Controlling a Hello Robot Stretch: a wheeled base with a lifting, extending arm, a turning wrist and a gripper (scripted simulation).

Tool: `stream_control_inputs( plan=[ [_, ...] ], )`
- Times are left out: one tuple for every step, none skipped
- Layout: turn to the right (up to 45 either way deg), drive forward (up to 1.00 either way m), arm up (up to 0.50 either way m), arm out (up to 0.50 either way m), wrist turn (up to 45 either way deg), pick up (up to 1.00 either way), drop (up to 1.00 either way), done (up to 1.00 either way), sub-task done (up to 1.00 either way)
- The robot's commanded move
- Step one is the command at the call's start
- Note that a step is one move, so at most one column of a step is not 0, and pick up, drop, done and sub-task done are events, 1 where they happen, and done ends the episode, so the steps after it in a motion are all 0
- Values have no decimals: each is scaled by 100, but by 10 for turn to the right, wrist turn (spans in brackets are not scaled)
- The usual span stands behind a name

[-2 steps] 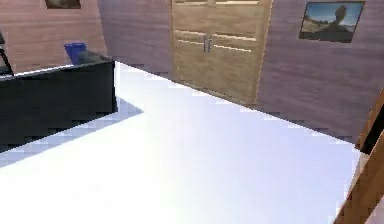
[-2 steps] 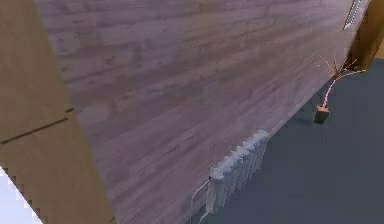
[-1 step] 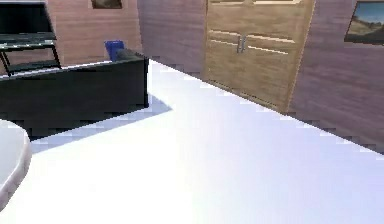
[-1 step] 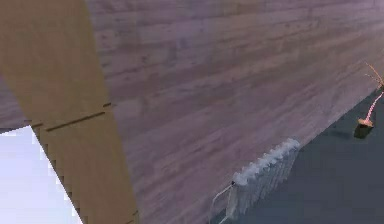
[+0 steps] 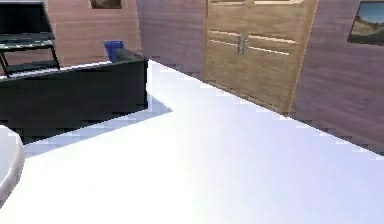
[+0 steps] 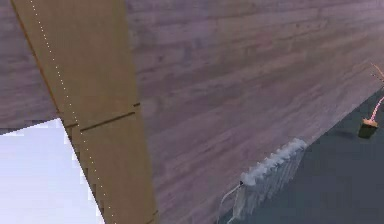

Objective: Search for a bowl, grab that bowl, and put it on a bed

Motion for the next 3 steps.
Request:
stream_control_inputs(
  plan=[
    [-90, 0, 0, 0, 0, 0, 0, 0, 0],
    [0, 30, 0, 0, 0, 0, 0, 0, 0],
    [450, 0, 0, 0, 0, 0, 0, 0, 0]
  ],
)
